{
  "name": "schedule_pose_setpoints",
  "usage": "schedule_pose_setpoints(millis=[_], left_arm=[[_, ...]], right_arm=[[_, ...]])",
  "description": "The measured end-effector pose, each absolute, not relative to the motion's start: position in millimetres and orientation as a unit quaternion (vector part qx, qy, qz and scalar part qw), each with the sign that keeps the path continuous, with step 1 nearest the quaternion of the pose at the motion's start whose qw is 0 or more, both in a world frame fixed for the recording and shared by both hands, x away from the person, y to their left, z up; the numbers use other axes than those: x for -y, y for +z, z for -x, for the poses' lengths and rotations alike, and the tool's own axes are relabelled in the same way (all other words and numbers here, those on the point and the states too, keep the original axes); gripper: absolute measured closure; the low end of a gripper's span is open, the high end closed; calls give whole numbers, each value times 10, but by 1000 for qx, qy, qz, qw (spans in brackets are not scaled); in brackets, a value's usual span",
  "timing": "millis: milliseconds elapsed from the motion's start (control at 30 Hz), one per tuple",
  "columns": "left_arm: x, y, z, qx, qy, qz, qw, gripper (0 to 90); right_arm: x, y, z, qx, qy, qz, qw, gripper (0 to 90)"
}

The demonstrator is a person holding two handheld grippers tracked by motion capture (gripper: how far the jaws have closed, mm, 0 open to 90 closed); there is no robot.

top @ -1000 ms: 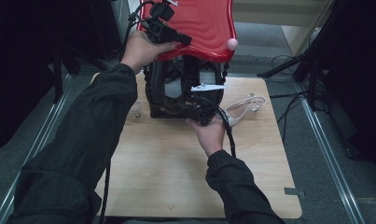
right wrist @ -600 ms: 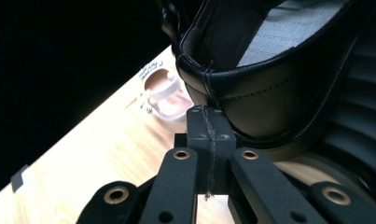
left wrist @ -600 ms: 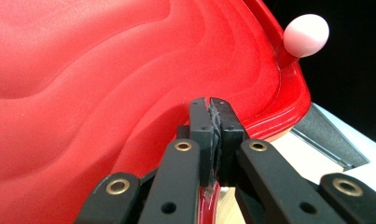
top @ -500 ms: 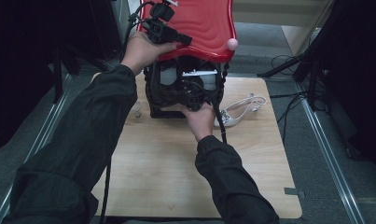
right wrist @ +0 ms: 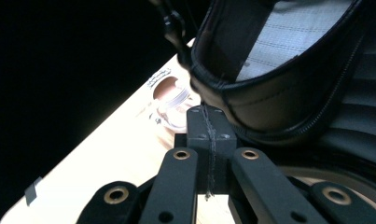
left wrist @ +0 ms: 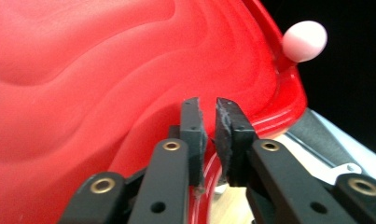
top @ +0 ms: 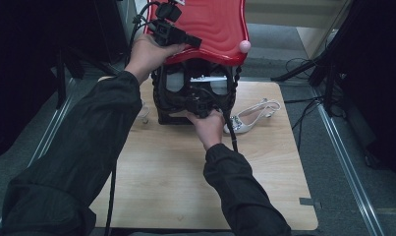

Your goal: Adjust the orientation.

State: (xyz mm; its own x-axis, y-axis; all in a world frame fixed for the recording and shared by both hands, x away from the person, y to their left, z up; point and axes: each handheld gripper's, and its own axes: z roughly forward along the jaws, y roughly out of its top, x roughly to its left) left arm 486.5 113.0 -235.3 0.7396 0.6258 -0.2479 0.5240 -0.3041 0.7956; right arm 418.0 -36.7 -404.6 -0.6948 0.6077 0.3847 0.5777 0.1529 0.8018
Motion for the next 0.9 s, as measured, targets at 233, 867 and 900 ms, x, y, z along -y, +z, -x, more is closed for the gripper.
schedule_pose_setpoints(millis=[233,867,900], left_arm=[[-1236,-2290,-4688,-350,54,-818,453,662],[-1701,-2676,-4014,-354,48,-819,448,482],[-1734,-2718,-3996,-357,50,-821,443,475]], right_arm=[[679,-4012,-3986,-756,529,-386,15,879],[1284,-4065,-3512,-776,515,-362,34,540],[1299,-4075,-3484,-781,510,-358,37,537]])
